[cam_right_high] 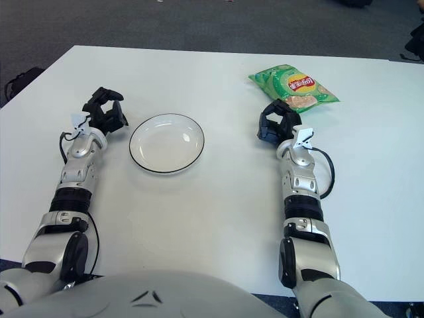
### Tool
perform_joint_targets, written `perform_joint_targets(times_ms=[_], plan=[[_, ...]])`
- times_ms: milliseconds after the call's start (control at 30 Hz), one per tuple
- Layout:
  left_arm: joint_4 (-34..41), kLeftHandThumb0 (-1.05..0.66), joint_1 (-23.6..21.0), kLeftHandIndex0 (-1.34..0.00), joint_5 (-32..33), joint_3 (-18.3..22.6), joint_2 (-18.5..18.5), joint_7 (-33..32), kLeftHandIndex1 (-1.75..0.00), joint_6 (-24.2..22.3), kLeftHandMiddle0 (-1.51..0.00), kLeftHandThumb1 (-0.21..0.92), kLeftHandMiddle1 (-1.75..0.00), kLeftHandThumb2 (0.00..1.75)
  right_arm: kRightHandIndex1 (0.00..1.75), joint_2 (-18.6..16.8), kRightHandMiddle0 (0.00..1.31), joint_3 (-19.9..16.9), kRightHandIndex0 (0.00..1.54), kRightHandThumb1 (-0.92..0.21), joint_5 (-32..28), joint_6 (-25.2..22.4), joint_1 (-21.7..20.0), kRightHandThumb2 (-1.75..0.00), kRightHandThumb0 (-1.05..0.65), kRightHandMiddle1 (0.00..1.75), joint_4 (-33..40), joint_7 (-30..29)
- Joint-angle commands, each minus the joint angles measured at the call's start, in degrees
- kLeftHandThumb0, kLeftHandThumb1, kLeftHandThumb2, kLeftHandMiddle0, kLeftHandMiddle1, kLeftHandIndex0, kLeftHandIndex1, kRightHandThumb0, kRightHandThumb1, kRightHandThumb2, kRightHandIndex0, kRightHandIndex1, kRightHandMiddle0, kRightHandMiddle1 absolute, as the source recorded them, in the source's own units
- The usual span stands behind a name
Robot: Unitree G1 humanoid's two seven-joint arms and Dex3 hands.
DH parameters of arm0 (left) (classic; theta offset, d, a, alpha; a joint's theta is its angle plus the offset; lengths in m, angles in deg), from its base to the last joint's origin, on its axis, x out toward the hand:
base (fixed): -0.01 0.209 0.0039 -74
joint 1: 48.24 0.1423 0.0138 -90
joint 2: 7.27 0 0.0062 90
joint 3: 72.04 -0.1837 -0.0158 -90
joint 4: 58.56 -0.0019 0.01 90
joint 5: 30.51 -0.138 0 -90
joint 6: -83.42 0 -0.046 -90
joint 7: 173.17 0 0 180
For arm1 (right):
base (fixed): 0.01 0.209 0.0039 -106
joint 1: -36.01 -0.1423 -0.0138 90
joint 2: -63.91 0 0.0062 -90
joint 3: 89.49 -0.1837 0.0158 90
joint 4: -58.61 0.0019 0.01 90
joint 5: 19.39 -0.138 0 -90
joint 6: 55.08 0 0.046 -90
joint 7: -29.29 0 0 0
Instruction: Put the snack into the plate.
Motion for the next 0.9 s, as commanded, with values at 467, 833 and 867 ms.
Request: perform_joint_targets(times_ms=[467,833,867], plan=[[0.6,-0.43,0.7,-0.47,-0.2,0.1,-0.2,-0.1,-1.75,0.5,-1.02,0.50,-1.75,1.09,1.75,-1.3,0.61,-0.4,1.27,-0.32,-1.6,-0.2,2.6,-1.31,-0.48,1.75,-1.3,2.1],[0.6,-0.42,0.7,-0.46,0.0,0.0,-0.3,0.7,-1.75,0.5,-1.00,0.51,-1.75,1.07,1.75,-0.9,0.69,-0.7,1.27,-0.23,-2.4,3.7,2.7,-1.42,-0.52,1.75,-3.1,5.4],[0.7,-0.42,0.7,-0.46,0.0,0.0,-0.3,0.7,-1.75,0.5,-1.00,0.52,-1.75,1.07,1.75,-0.8,0.69,-0.7,1.27,-0.23,-2.5,4.2,2.6,-1.43,-0.52,1.75,-3.3,5.8]])
